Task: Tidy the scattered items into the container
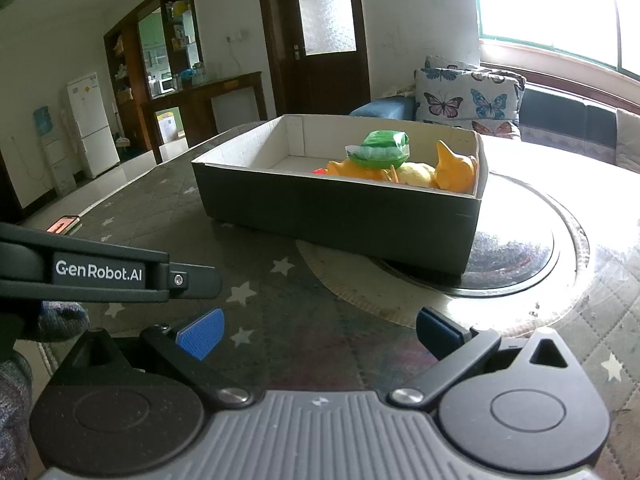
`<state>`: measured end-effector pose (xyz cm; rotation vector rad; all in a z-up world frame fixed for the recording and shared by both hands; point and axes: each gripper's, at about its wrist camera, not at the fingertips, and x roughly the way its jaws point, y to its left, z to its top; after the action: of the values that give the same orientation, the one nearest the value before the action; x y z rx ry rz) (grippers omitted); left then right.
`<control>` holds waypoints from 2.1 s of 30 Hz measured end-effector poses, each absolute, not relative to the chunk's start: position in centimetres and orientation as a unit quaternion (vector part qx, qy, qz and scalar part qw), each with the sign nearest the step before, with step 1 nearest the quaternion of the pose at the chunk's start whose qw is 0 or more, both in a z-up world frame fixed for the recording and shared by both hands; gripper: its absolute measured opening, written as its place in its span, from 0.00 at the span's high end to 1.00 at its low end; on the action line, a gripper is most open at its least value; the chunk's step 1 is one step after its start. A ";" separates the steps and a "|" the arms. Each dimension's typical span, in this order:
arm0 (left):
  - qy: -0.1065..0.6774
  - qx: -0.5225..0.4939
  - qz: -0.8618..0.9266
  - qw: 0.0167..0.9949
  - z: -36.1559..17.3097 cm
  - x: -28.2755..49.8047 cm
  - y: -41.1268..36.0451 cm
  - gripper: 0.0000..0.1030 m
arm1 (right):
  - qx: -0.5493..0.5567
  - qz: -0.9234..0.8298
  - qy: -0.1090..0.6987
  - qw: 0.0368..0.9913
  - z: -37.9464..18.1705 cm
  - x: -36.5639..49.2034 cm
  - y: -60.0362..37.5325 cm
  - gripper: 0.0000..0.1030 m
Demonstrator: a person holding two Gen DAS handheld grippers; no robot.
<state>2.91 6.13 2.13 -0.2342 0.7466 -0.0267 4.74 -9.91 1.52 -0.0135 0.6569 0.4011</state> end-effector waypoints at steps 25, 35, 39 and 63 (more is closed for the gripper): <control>0.360 -0.071 -0.017 0.930 2.4 4.5 5.3 0.73 | 0.000 0.186 0.324 0.928 1.5 6.2 -9.7 0.00; 0.363 -0.065 -0.018 0.929 2.2 5.3 5.1 0.73 | 0.002 0.182 0.325 0.928 1.5 6.5 -9.6 0.00; 0.363 -0.064 -0.019 0.930 2.2 5.6 5.2 0.73 | 0.002 0.180 0.326 0.928 1.5 6.8 -9.4 0.00; 0.361 -0.052 -0.033 0.930 3.3 8.4 5.1 0.73 | 0.008 0.160 0.328 0.931 2.4 9.2 -9.4 0.00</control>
<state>8.39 5.12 3.31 -0.1057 0.7400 -0.0670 9.22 -9.37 2.42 0.0168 0.6706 0.3273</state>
